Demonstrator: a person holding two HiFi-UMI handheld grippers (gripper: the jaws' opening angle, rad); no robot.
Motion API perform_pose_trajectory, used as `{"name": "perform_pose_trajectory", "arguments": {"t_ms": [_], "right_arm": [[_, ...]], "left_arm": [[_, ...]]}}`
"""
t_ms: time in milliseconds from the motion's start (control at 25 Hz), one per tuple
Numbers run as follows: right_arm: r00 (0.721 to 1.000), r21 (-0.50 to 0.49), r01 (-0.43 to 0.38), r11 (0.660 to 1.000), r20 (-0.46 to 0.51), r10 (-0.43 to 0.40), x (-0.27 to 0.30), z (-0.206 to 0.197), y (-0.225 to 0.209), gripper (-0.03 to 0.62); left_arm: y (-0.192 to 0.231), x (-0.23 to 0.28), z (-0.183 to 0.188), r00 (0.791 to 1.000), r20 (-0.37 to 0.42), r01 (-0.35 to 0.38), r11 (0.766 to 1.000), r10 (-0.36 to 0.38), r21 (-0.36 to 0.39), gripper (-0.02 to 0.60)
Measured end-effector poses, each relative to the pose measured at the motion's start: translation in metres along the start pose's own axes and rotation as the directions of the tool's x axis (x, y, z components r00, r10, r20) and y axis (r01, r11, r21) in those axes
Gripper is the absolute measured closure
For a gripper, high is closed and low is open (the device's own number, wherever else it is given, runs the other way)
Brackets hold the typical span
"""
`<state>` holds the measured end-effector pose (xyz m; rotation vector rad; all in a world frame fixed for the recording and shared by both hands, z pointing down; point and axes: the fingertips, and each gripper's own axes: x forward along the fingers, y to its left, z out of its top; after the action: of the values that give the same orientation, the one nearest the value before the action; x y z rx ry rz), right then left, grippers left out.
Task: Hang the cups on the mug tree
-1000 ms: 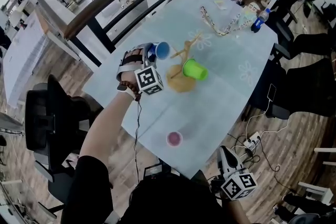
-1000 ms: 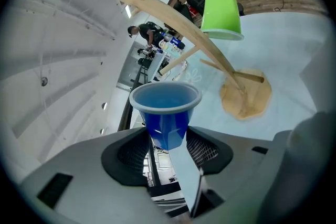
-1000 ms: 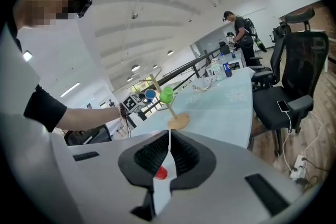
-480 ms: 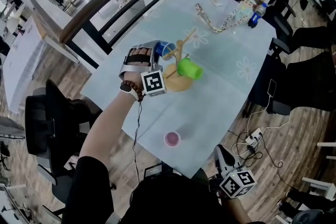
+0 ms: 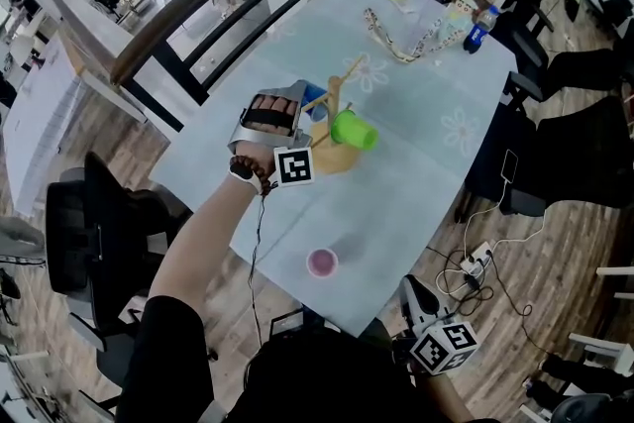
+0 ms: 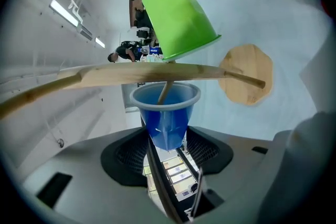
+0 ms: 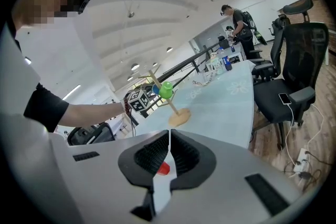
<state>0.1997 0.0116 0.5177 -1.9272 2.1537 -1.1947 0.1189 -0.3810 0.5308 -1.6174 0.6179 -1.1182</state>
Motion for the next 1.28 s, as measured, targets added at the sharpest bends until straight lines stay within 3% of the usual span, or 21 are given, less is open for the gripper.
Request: {"name": "perform_pose_trajectory", "arguments": {"t_ms": [40, 160, 200, 280, 320, 600, 760, 840, 920, 1000, 1160, 1280], "right_arm": [[1.000, 0.000, -0.002, 1.000, -0.002, 0.002, 0.000, -0.001, 0.001, 0.559], [1.000, 0.006, 0.001, 1.000, 0.001, -0.001, -0.001, 0.000, 0.000, 0.559], [1.000, 0.009, 0.004, 1.000, 0.004, -0.004, -0.001, 0.001, -0.001, 0.559], [1.000, 0.014, 0.008, 1.000, 0.008, -0.009, -0.003, 0.001, -0.004, 0.559], [1.000, 0.016, 0.010, 1.000, 0.009, -0.010, -0.004, 0.001, -0.004, 0.559], [1.000, 0.003, 0.002, 1.000, 0.014, -0.002, -0.008, 0.000, 0.002, 0.559], [1.000, -0.006, 0.005, 1.000, 0.020, -0.005, -0.009, 0.003, 0.005, 0.559], [1.000, -0.014, 0.005, 1.000, 0.018, -0.004, -0.009, 0.003, 0.008, 0.559], [1.000, -0.022, 0.002, 1.000, 0.016, -0.001, -0.009, 0.002, 0.012, 0.559], [1.000, -0.027, -0.002, 1.000, 0.015, 0.003, -0.008, 0.001, 0.015, 0.559], [1.000, -0.034, -0.015, 0.999, 0.017, 0.016, -0.006, -0.002, 0.026, 0.559], [0.999, -0.048, -0.032, 0.998, 0.017, 0.033, -0.004, -0.002, 0.038, 0.559]], "left_arm": [[0.002, 0.000, -0.003, 1.000, -0.018, -0.008, 1.000, 0.008, 0.026, 0.347], [0.014, -0.004, -0.020, 0.990, -0.123, -0.044, 0.979, 0.069, 0.197, 0.347], [0.010, -0.004, -0.015, 0.993, -0.103, -0.035, 0.986, 0.052, 0.161, 0.347], [-0.003, -0.004, 0.002, 1.000, -0.016, 0.003, 1.000, -0.003, 0.017, 0.347], [-0.007, -0.005, 0.005, 1.000, 0.003, 0.011, 1.000, -0.011, -0.011, 0.347], [-0.002, -0.020, -0.005, 0.999, -0.035, -0.018, 0.999, 0.017, -0.027, 0.347], [-0.001, -0.039, -0.017, 0.997, -0.075, -0.031, 0.994, 0.023, -0.101, 0.347], [0.006, -0.054, -0.026, 0.995, -0.085, -0.065, 0.982, 0.050, -0.175, 0.347], [0.010, -0.074, -0.030, 0.997, -0.056, -0.060, 0.939, 0.043, -0.339, 0.347], [0.011, -0.097, -0.030, 1.000, -0.013, -0.027, 0.872, 0.024, -0.490, 0.351], [0.004, -0.142, -0.022, 0.996, 0.093, 0.062, 0.766, -0.003, -0.640, 0.406], [0.001, -0.179, -0.017, 0.982, 0.188, 0.159, 0.624, -0.020, -0.765, 0.496]]}}
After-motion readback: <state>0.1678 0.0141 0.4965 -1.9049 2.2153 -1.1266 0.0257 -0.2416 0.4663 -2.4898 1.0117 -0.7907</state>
